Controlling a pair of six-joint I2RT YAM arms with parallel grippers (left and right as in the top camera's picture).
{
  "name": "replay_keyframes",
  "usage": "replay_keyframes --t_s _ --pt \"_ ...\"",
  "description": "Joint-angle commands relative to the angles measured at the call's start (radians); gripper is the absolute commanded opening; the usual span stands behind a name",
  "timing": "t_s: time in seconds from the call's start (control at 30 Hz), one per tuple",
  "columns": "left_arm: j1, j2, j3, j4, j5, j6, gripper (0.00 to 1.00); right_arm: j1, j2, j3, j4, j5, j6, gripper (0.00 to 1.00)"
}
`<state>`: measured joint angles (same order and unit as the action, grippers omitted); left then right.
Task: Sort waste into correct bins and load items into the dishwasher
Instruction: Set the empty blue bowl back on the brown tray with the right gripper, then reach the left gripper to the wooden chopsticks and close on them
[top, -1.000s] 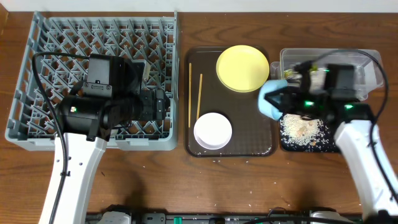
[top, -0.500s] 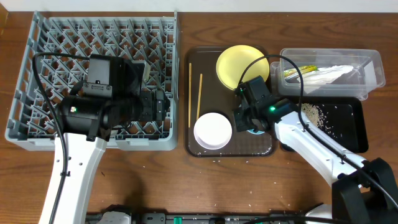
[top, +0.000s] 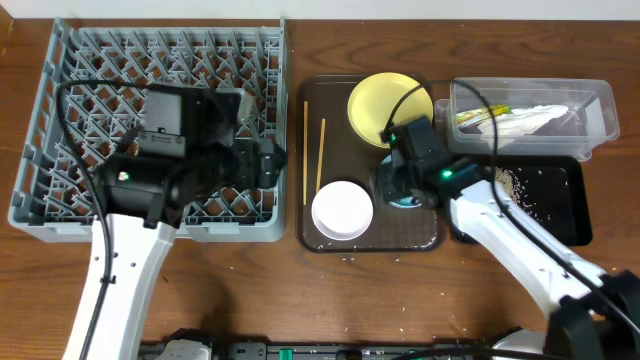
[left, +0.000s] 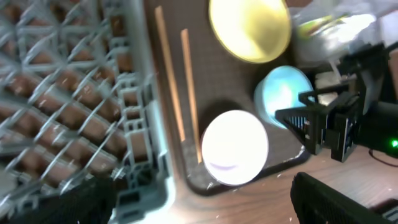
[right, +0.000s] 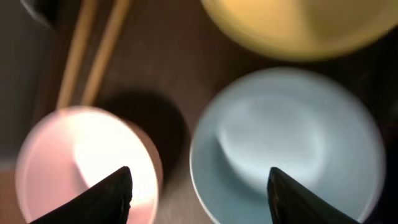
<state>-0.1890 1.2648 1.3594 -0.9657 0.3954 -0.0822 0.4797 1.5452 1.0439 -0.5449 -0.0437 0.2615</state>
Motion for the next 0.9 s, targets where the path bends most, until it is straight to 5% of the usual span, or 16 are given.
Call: replay_keyframes --t_s 0.0,0.43,0.63,0.87 --pt "-0.066 0.019 -0.002 0.036 -0.023 -0.004 0.91 -0.062 -0.08 0.104 0.018 0.017 -0.014 0.68" --pt "-0.248 0.435 0.002 0.248 -0.174 -0.003 0.88 -0.137 -0.103 0.189 -0.001 -0.006 0.007 0.72" --pt "-0.248 0.62 0.002 0.378 -0.198 0.008 0.62 -0.136 -0.102 0.189 -0.004 -0.017 0.015 0.73" --pt "-0.249 0.72 0.002 0.441 -0.28 0.022 0.57 -0.134 -0.102 0.189 -0.005 -0.017 0.027 0.73"
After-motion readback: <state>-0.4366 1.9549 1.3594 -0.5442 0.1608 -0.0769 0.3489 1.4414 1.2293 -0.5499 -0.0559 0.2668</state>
